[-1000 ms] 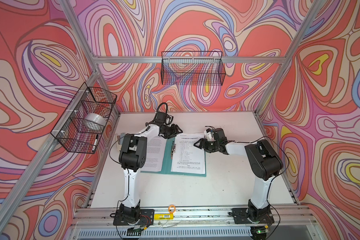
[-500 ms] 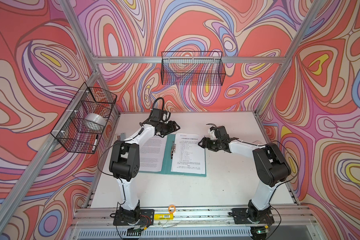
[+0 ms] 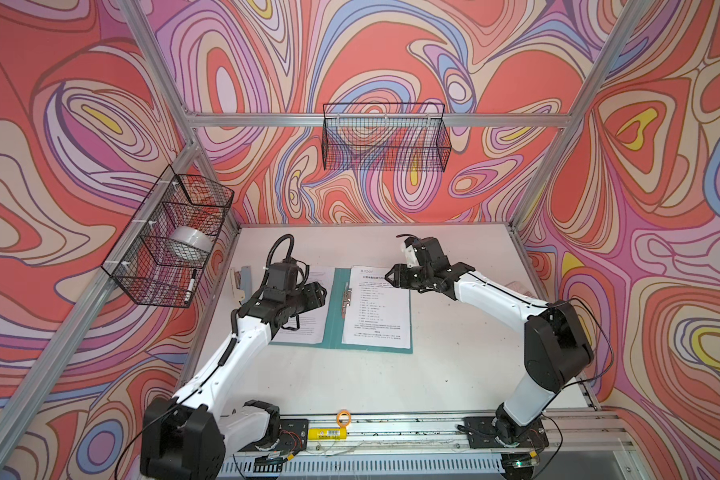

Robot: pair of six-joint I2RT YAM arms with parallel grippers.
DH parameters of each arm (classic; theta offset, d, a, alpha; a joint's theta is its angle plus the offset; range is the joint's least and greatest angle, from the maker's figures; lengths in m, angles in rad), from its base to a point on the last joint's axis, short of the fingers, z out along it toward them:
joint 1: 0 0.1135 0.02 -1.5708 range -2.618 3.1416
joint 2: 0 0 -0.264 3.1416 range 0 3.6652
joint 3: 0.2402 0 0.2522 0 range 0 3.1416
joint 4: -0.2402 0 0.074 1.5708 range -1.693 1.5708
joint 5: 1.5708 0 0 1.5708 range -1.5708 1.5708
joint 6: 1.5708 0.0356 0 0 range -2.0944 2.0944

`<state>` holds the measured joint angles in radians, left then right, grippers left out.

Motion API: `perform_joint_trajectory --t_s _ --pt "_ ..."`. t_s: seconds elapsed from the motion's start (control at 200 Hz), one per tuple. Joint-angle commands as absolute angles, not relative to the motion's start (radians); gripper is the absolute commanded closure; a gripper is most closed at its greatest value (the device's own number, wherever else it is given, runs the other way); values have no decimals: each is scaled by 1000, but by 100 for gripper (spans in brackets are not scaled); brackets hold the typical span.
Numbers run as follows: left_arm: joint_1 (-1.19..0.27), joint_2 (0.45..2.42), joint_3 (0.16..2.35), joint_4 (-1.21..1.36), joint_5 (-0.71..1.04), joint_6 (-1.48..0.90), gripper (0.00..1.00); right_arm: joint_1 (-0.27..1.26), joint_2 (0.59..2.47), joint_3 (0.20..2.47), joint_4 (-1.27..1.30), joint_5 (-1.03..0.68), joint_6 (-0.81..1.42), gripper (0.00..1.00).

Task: Put the files into the folder
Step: 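Move the right gripper to the clip lever while the left gripper draws back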

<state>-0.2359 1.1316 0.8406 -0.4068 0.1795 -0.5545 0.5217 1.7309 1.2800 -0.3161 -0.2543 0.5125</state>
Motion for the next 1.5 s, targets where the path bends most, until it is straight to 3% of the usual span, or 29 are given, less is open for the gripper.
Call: perform_joint_trajectory --t_s 0.0,0.145,0.391,0.581,1.493 --pt "-235 1039 766 -475 112 -588 35 566 1813 1351 -330 -273 538 58" --pt "-232 989 680 -470 56 -616 36 595 1948 1478 -329 -295 544 69" --pt "-212 1105 525 -168 105 -719 36 612 2175 1693 -348 -350 558 67" --pt "-184 1156 437 -81 110 -726 36 612 2300 1822 -378 -381 534 67" --pt "-164 1177 390 -31 164 -738 38 611 2480 1985 -364 -471 520 63"
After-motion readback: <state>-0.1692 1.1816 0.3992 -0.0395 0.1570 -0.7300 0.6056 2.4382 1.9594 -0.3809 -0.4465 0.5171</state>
